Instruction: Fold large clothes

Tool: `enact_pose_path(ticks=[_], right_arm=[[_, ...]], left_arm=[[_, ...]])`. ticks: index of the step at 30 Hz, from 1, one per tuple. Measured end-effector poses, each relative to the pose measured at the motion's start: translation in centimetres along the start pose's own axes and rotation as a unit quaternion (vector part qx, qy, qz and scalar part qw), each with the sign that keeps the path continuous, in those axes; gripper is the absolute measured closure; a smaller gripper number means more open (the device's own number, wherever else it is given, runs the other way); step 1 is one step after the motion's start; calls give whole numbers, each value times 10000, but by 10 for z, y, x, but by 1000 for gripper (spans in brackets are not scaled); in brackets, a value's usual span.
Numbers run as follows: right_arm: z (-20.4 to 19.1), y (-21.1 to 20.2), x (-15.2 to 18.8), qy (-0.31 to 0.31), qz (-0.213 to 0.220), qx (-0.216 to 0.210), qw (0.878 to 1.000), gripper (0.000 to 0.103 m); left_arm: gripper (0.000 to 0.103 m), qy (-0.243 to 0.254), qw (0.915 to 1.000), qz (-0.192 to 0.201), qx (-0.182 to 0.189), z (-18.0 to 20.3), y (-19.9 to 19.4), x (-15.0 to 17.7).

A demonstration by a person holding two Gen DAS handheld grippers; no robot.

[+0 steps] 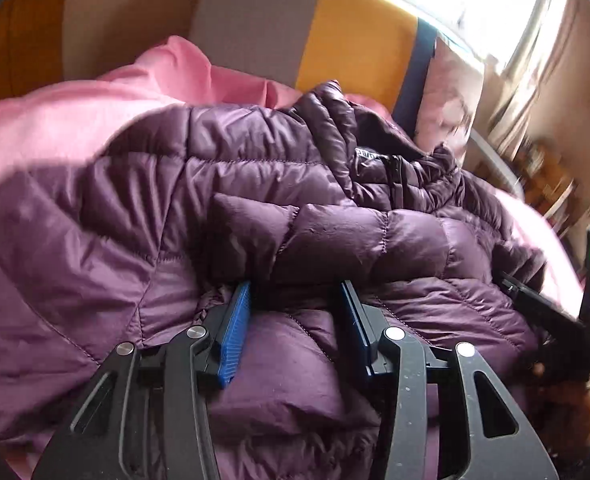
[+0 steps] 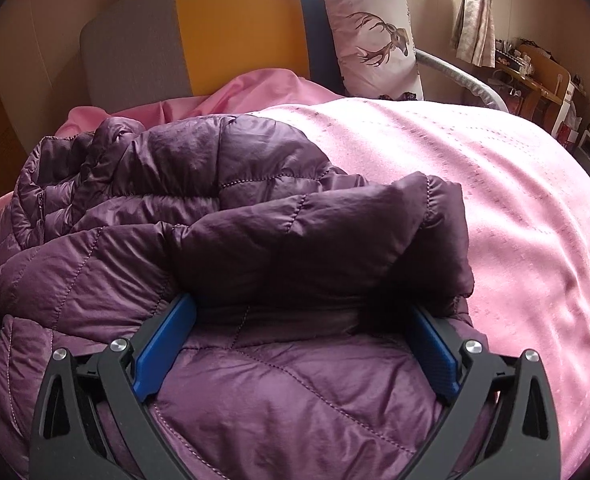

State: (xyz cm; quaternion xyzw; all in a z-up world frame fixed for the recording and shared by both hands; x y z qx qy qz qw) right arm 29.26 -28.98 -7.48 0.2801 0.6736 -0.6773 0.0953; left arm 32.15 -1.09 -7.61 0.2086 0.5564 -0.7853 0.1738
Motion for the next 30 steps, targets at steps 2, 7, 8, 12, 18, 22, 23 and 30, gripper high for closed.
enact_pose_path(ticks=[2,7,8,12,18,22,23,30], right_arm=[[-2,1,0,-35,-12,79,10000,3],[-1,0,0,-30,0,104,9999,3],[0,-1,1,-11,16,65,10000,2],[3,-10,-3,7,-29,-37,10000,2],[-6,-70,21,82,275,-708,9971,2],[-31,-104,62,-472,215,-1200,9914,2],[-40,-108,75,-659,155,-1275,9895,2],[-88,-117,143,-1583,277,-1345,9778,2]], left_arm=[[58,0,10000,15,-1,-2,1,1],[58,-64,10000,-40,-5,1,-8,1],[56,-140,9999,-3,-31,2,-18,4],[30,-793,9955,520,-65,-20,-71,29],[30,-1941,9777,781,-189,-97,-132,89],[30,-2916,9495,1011,-566,-166,-173,139],[30,-3142,9407,1097,-662,-182,-183,150],[30,-4861,8537,1746,-661,-288,-241,213]])
Point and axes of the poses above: each gripper's, at about its wrist camera, not at the fingertips, and y roughly the way its jaws point, z to its right, x to its underside, the point moved 1 cm from there along y, roughly the way its jaws point, and after that the axes turned 9 degrees about -z, right-handed, at the moved point
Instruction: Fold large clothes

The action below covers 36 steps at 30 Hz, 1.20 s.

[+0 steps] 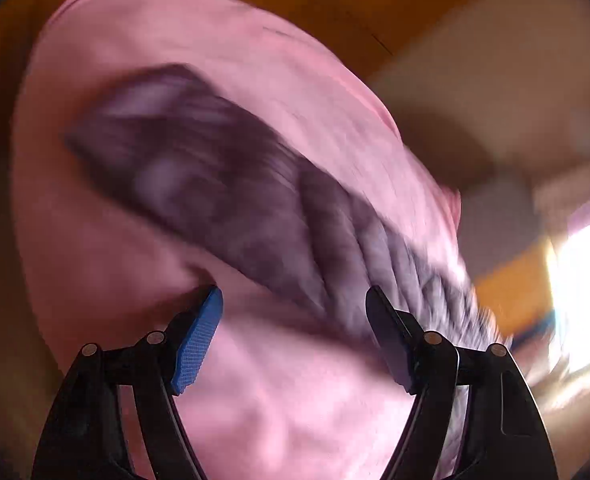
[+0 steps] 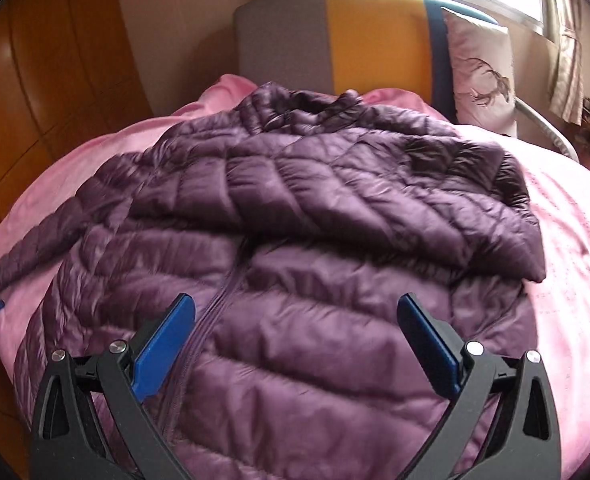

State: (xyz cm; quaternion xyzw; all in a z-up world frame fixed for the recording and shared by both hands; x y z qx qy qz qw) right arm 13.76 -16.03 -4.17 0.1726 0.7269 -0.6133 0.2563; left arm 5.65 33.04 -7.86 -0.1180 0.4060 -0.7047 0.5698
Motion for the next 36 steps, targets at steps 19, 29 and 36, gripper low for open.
enact_pose_path(ticks=[19,29,36], right_arm=[[20,12,8,642,-187,-601,9960,2],[56,-31,1,1410,262,-1429,9793,9],[25,-10,-25,1208,-64,-2059,9711,30]], left_arm=[[88,3604,9114,33,1987,232,-34,84],[22,5124,8110,-1564,2351,279,33,250],[22,4708,8365,-1760,2181,230,31,235]])
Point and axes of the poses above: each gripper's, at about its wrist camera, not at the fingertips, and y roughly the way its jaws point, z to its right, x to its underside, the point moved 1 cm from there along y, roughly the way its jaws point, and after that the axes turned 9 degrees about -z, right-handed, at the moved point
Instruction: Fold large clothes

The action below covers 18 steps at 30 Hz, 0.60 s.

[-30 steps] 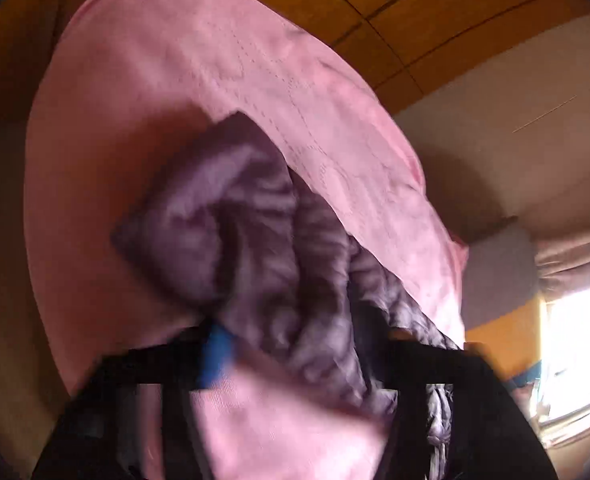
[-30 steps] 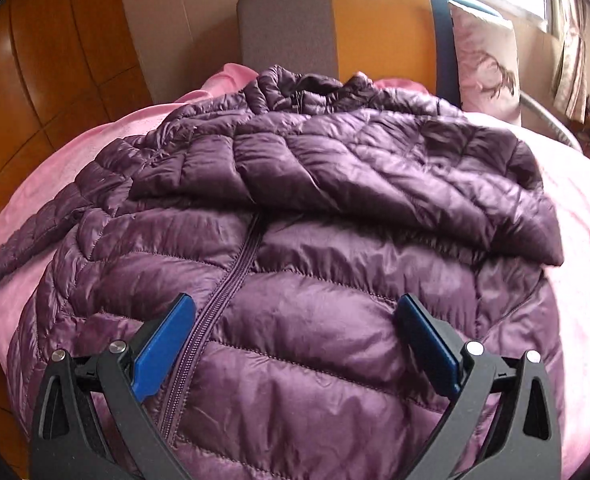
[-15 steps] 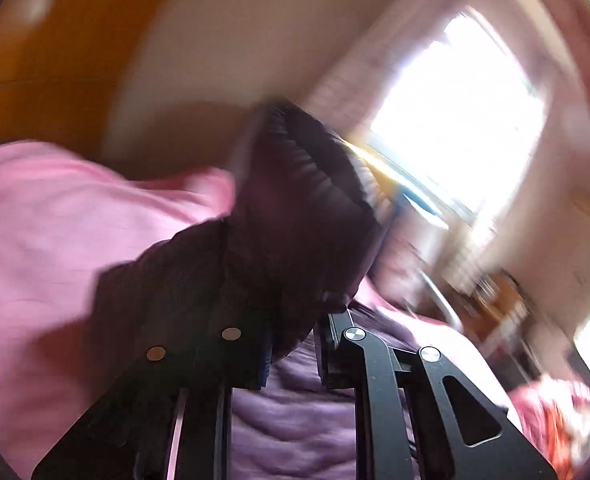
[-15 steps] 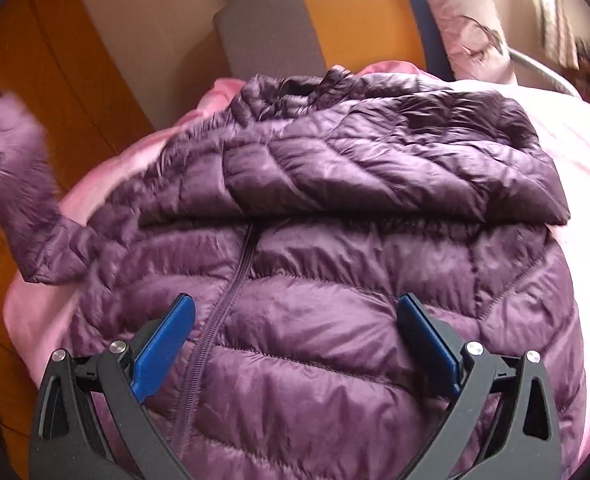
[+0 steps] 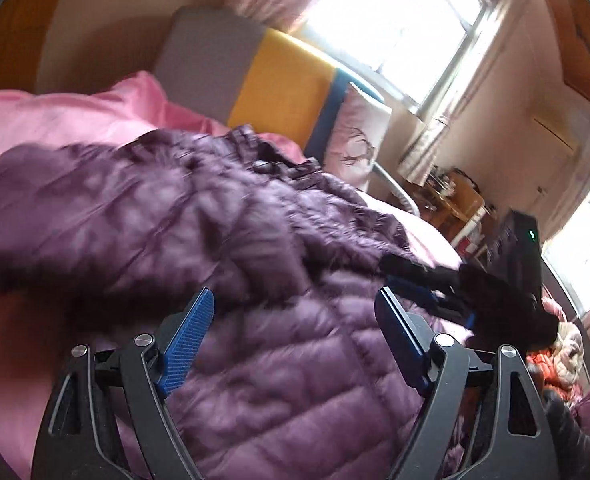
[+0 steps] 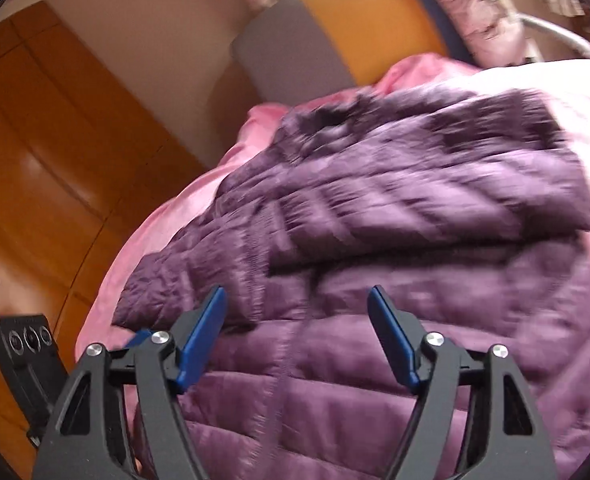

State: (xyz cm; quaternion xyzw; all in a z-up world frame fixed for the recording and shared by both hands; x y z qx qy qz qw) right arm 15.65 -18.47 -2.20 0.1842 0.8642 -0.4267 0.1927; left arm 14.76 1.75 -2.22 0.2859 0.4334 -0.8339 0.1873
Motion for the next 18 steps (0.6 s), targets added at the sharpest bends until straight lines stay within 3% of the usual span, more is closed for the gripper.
enact_pose_path(ticks=[3,6,7,9,12,18], right_arm=[[-22,37,-9,-89,-395,-243,9989,30],[-40,77,-21,-157,-708,-105,9973,33],[-47,87,-24,-246,-791,-38,9966,39],[-65,99,-27,-489,-975,144,9939,73],[-96,83,-35,-973,-730,225,9923,90],[-128,6,-74,-1151,214,197,9929,93]], left_arm=[[22,-189,9998,25,-100,-12,-19,21],[22,-356,9992,-30,-176,-27,-22,32],[22,-393,9990,-68,-178,-31,-24,35],[22,-423,9990,-111,-127,-35,-25,39],[22,-306,9994,-42,-134,-34,-28,41],[22,-194,9996,47,-193,-26,-17,25]])
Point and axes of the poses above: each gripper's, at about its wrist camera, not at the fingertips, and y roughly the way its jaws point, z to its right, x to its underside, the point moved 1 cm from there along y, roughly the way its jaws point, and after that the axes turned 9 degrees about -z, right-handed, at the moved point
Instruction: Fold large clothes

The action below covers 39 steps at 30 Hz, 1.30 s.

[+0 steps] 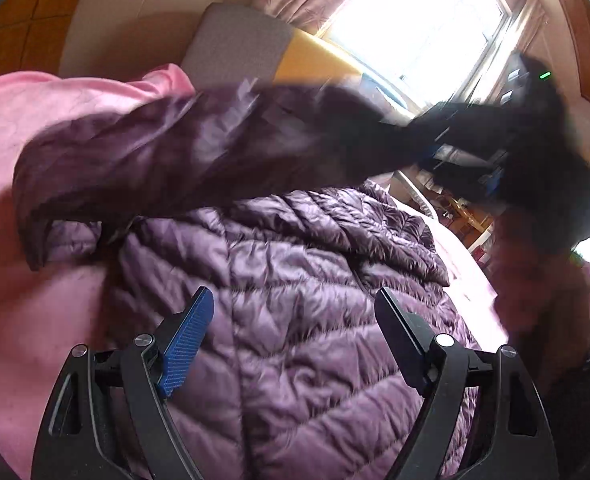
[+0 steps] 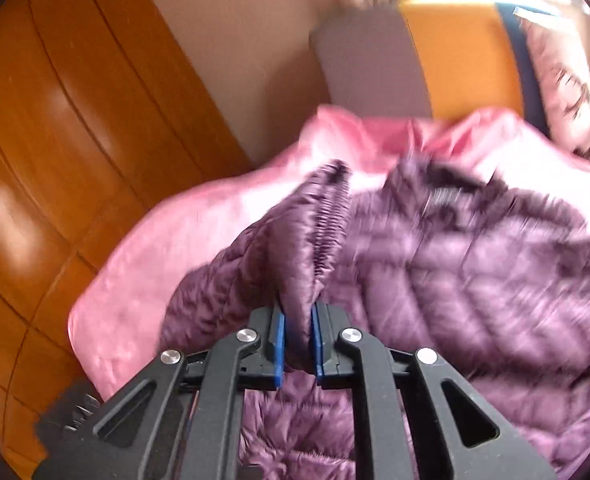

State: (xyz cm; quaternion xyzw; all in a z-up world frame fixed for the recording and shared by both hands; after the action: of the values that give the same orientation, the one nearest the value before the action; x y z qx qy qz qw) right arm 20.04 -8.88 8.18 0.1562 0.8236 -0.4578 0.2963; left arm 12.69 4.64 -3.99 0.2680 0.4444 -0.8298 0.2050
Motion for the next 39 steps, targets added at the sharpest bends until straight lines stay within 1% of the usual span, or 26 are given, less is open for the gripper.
enact_pose_path(ticks=[2,5,7,10,12,16,18,20,24,26,27,28,29,30,31,32,33,35,36,37,39], right_arm=[[7,-23,-14,76,329,120,9994,94],[34,-53,-28,315,746,507,9954,94],[60,-64,-30,561,876,695,9921,94],[99,-73,-25,947,940,1006,9859,94],[126,-77,-16,1186,908,1239,9810,94],[176,-75,13,1711,644,1531,9712,94],[201,-72,27,1945,493,1647,9657,94],[218,-66,40,2152,336,1667,9616,94],[239,-58,59,2234,100,1804,9578,94],[245,-59,64,2254,63,1782,9578,94],[245,-60,65,2253,76,1786,9578,92],[244,-63,65,2222,108,1812,9580,91],[242,-66,64,2162,159,1877,9580,85],[237,-74,63,2082,264,2034,9564,73],[227,-77,62,1977,411,2149,9555,60],[220,-83,63,1862,583,2181,9562,40],[208,-89,61,1668,800,2204,9577,37],[190,-89,55,1315,875,2187,9629,35],[183,-86,50,1185,843,2157,9656,31],[175,-78,45,1015,779,2151,9682,30],[170,-62,36,779,614,2296,9682,28]], left_arm=[[22,37,10000,-16,-55,2,6,-7],[22,85,9999,-33,-134,3,14,-19],[22,83,9997,-67,-200,1,18,-25],[22,-12,9995,-153,-264,-6,28,-33],[22,-96,9990,-217,-385,-11,30,-34],[22,-399,9967,-418,-567,-32,32,-29],[22,-506,9962,-424,-575,-40,27,-25],[22,-513,9959,-372,-653,-43,19,-25],[22,-482,9956,-230,-775,-43,4,-37],[21,-391,9955,-105,-858,-41,-3,-48],[17,-346,9953,-59,-902,-40,-5,-54],[16,-293,9951,-13,-944,-38,-5,-60],[16,-209,9946,53,-1013,-36,-6,-68],[16,-130,9942,89,-1067,-34,-5,-74],[16,-22,9937,125,-1114,-32,-4,-81],[16,62,9933,158,-1139,-29,-2,-87],[16,124,9930,192,-1160,-26,1,-93],[16,214,9928,250,-1151,-21,9,-106],[16,225,9931,266,-1124,-19,14,-113],[16,225,9933,264,-1104,-19,18,-117],[16,181,9941,220,-1045,-16,32,-130]])
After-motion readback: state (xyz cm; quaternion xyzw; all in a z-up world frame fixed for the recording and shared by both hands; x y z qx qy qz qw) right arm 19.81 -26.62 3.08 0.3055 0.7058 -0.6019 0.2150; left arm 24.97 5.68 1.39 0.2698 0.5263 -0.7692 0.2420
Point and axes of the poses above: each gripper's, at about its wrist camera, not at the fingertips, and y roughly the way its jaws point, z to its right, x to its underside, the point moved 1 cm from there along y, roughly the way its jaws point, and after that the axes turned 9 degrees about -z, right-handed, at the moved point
